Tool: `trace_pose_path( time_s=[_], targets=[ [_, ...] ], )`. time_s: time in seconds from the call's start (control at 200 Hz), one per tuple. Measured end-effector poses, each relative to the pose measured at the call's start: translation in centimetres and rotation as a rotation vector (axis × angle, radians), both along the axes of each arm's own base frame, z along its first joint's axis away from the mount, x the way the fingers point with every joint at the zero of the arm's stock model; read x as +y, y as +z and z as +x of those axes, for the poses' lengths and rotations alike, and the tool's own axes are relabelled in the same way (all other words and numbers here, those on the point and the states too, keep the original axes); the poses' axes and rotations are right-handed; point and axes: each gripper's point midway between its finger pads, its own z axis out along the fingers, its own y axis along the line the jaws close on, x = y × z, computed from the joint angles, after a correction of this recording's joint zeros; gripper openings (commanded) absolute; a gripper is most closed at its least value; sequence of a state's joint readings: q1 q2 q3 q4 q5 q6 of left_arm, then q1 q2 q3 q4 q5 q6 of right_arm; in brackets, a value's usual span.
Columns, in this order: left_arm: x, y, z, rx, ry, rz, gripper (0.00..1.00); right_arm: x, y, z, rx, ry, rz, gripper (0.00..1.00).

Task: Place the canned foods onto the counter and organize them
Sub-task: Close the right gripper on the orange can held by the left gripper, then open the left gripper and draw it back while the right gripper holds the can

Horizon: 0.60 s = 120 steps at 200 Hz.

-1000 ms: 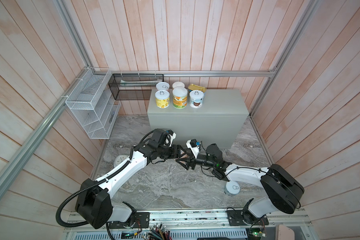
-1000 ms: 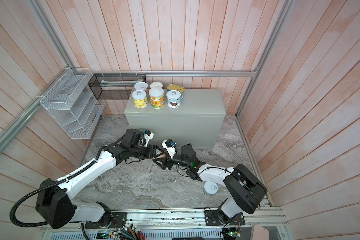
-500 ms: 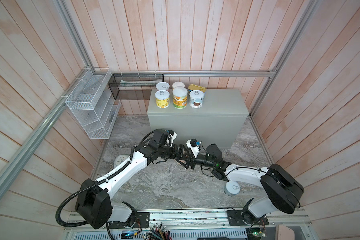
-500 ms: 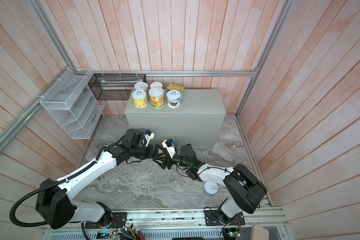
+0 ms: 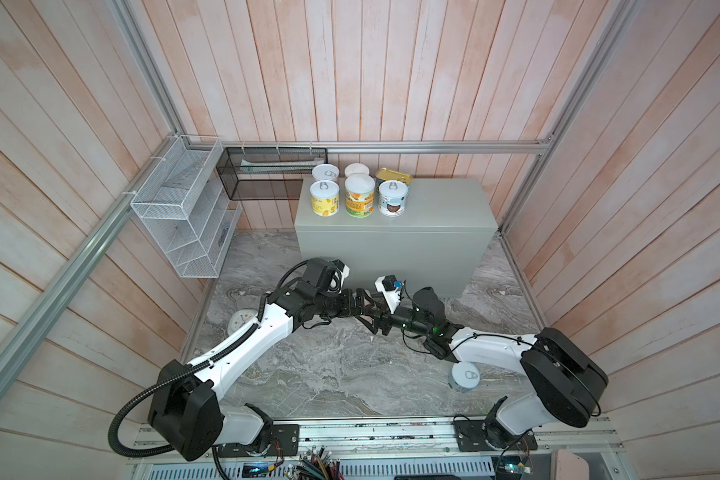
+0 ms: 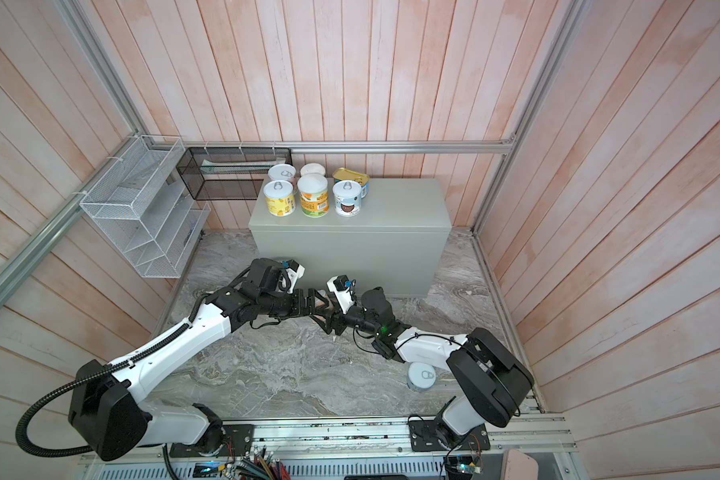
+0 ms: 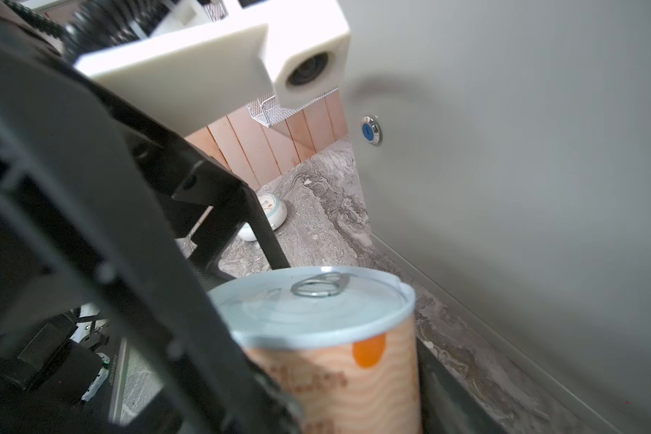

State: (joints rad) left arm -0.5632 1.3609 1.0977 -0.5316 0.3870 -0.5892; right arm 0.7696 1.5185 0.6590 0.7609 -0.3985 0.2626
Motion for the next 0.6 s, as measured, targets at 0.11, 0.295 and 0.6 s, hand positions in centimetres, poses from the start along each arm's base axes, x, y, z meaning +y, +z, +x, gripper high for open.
trace_pose_path(
  time_s=[0.11, 0.295, 0.6],
  targets=[
    [0.5, 0.9, 0.2, -0.027, 0.024, -0.004, 1.0, -0.2, -0.3, 0.4, 0.005, -0.029, -0.013, 0.61],
    [1.3, 2.0, 0.4, -0.061, 0.062, -0.009, 1.0, -0.7, -1.1, 0.9, 0.018, -0.071, -0.037, 0.61],
    [4.6, 2.4, -1.3, -0.109, 0.15, 0.005, 1.0, -1.0, -1.1, 1.0, 0.031, -0.085, -0.056, 0.61]
  ],
)
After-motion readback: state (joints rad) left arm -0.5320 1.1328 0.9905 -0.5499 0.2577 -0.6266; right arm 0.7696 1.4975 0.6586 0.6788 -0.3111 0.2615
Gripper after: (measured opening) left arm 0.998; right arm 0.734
